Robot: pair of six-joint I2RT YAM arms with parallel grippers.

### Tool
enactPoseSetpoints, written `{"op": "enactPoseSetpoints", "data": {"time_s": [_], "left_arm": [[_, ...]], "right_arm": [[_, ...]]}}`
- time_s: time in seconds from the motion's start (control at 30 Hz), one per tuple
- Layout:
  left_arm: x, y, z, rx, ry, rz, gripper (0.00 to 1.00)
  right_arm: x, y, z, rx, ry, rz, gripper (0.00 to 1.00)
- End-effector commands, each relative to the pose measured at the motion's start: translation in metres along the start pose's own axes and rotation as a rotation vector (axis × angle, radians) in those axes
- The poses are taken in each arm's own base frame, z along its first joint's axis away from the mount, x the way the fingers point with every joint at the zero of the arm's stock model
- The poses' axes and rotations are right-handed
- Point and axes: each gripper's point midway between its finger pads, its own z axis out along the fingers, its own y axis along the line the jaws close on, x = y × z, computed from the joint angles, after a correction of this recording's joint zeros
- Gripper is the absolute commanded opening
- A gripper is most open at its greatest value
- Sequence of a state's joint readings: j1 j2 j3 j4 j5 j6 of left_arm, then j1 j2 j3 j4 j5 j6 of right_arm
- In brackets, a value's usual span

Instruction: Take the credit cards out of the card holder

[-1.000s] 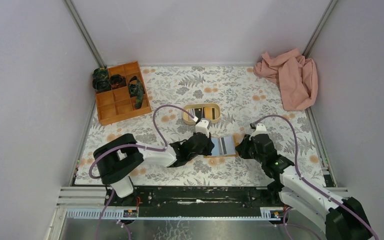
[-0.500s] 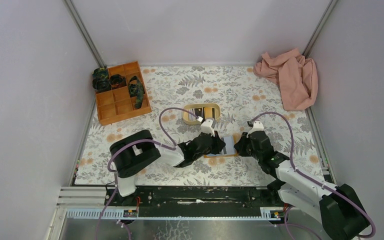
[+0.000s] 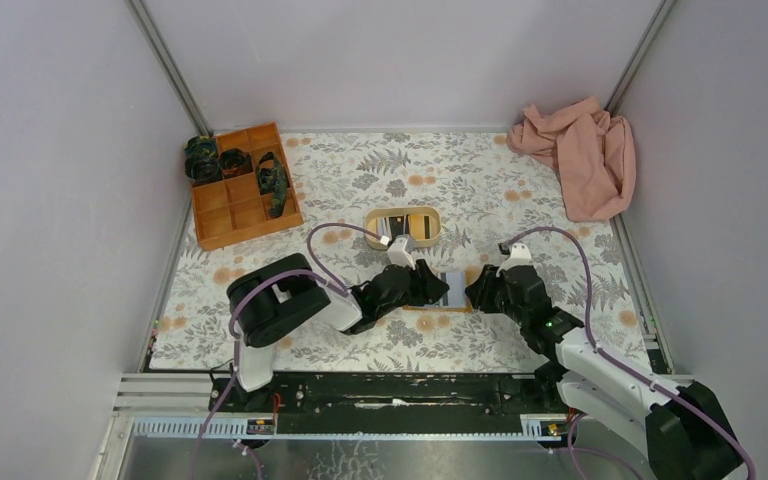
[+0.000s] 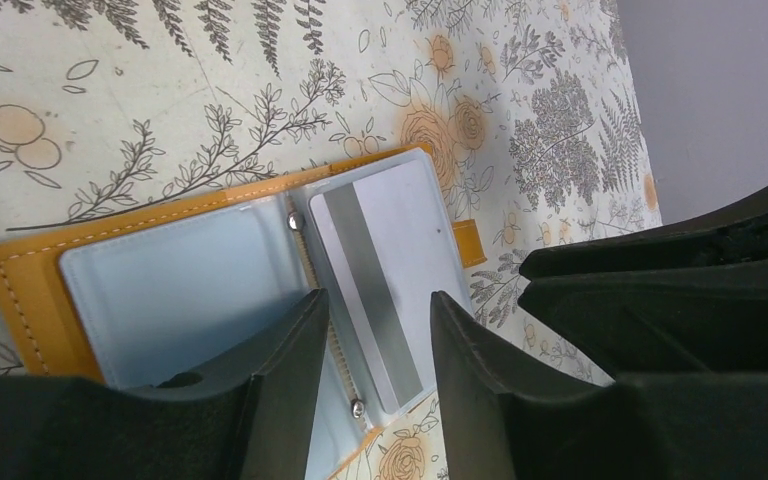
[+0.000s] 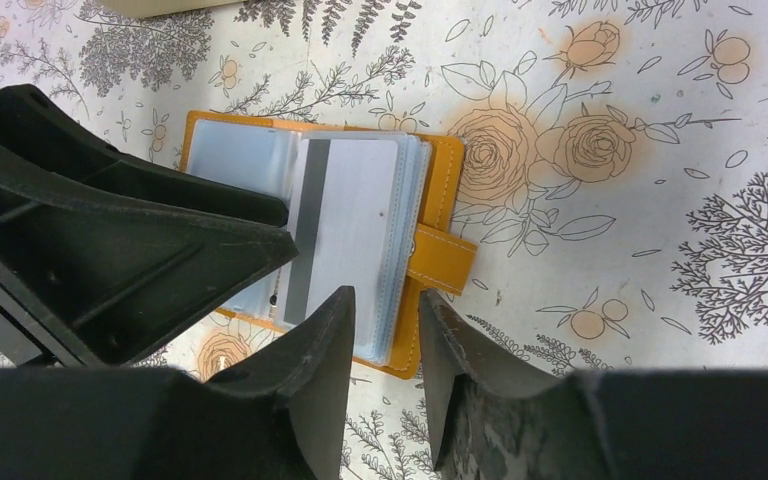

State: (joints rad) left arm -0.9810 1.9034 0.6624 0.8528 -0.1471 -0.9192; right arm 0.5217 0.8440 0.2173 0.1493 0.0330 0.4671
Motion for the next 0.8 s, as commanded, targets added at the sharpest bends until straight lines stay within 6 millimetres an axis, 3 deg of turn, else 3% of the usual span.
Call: {"op": "enactPoseSetpoints", "data": {"time_s": [0.0,0.13,0.43,0.77], "left_arm": [[0.0,-0.007,0.007,0.025,-0.003,-0.015,0.48],[0.005,-0.006,0.009,0.032,0.012,-0.022,0.45],[0.006,-0.014,0.007,0.068,0.025,-0.036,0.45],[0.002,-0.048,0.001,0.203,0.048,-0.088,0.39]], "right_arm": [[-0.013,0.009,-0.001,-0.04,-0.057,-0.016,0.36],[-0.009,0.016,0.002,-0.079,-0.033,-0.022,0.31],[0.021,0.022,0.017,-0.114,0.139,-0.008,0.25],[0.027,0.019,0.021,-0.093,0.164,0.007,0.22]]}}
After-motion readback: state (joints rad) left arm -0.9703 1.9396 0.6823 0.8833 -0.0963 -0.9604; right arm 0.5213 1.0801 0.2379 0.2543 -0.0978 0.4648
